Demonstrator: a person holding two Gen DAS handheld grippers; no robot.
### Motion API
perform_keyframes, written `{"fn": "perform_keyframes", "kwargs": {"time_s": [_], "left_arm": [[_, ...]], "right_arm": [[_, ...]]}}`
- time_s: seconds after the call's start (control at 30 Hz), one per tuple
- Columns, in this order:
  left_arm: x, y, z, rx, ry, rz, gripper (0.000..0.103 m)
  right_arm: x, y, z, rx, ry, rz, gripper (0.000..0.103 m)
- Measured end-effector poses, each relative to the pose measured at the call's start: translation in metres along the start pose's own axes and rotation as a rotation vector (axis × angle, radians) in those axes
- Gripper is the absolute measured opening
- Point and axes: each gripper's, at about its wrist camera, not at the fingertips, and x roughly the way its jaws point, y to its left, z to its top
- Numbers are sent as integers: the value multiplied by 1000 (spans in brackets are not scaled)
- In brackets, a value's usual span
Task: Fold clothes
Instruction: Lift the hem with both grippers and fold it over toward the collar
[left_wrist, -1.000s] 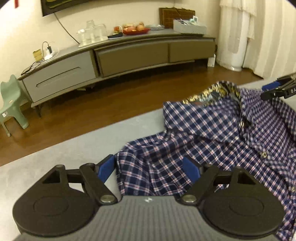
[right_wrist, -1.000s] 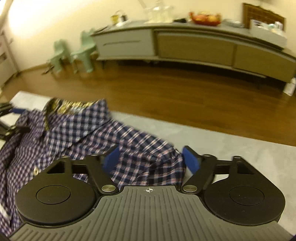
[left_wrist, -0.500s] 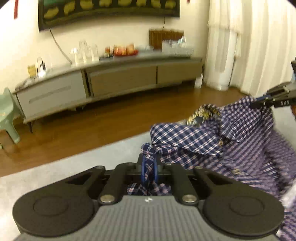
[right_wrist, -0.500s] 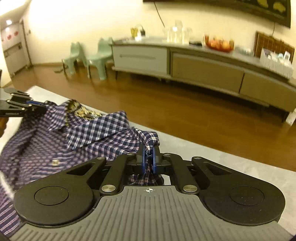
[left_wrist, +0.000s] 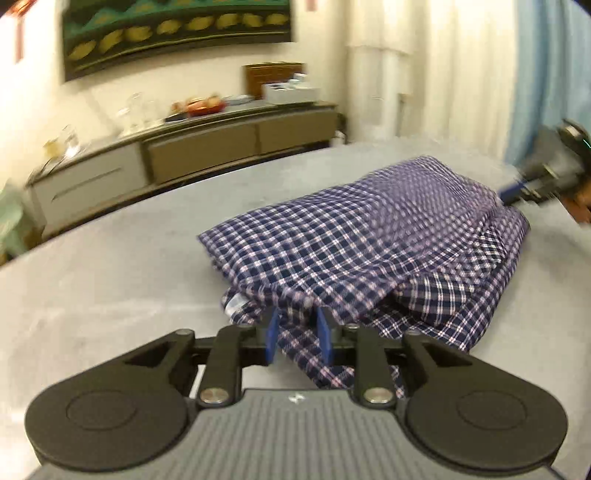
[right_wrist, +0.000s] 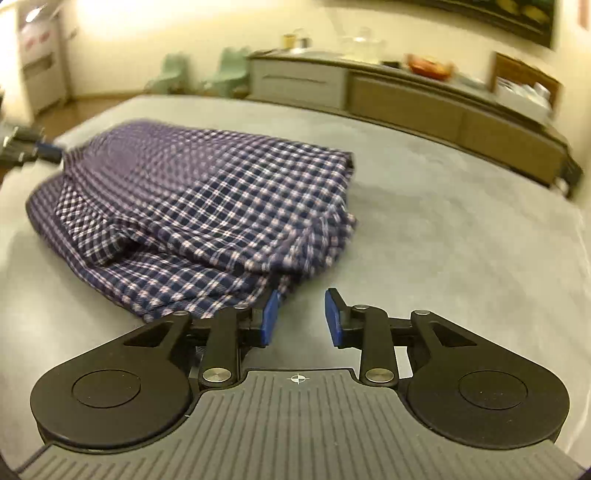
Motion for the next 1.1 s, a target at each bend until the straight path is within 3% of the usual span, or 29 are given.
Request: {"fn": "perform_keyframes", "kwargs": {"time_s": [0.07, 0.13, 0.2, 0.33, 0.43, 0.57, 0.63, 0.67, 0.7, 0.73, 0.8, 0.87, 1.0, 1.1], "left_arm": [[-4, 6, 4, -140, -20, -22, 33], [-2, 7, 11, -287, -23, -89, 46], [6, 4, 9, -415, -20, -142, 56], [29, 1, -2, -638, -1, -233, 63], [48, 0, -8, -743, 20, -261, 68], [75, 13, -10, -843, 27, -240, 69], [84, 18, -11, -884, 31, -233, 64], [86, 18, -11, -893, 25, -221, 52], [87, 17, -12, -906, 23, -202, 26], [87, 16, -15, -927, 18, -199, 11], [87, 16, -21, -965, -9, -221, 7], [78, 9, -18, -943, -44, -240, 6], [56, -9, -9, -848, -92, -325, 6], [60, -18, -10, -782, -13, -265, 6]], "right_arm": [[-13, 2, 9, 83, -34, 11, 42], [-25, 3, 19, 165, -68, 23, 49], [-27, 5, 25, 329, -86, 124, 58], [2, 12, 13, 682, -34, 362, 64], [27, 20, 7, 777, -10, 380, 64], [47, 15, 5, 845, 4, 331, 64], [53, 12, 2, 865, -2, 321, 61], [55, 11, 0, 874, -5, 317, 57], [58, 10, -1, 884, -8, 312, 52], [61, 8, -3, 893, -11, 307, 49], [64, 6, -6, 897, -10, 290, 21], [63, 1, -9, 900, -15, 276, 6], [39, -5, -6, 876, -72, 248, 2], [36, -7, -10, 892, -71, 249, 2]]}}
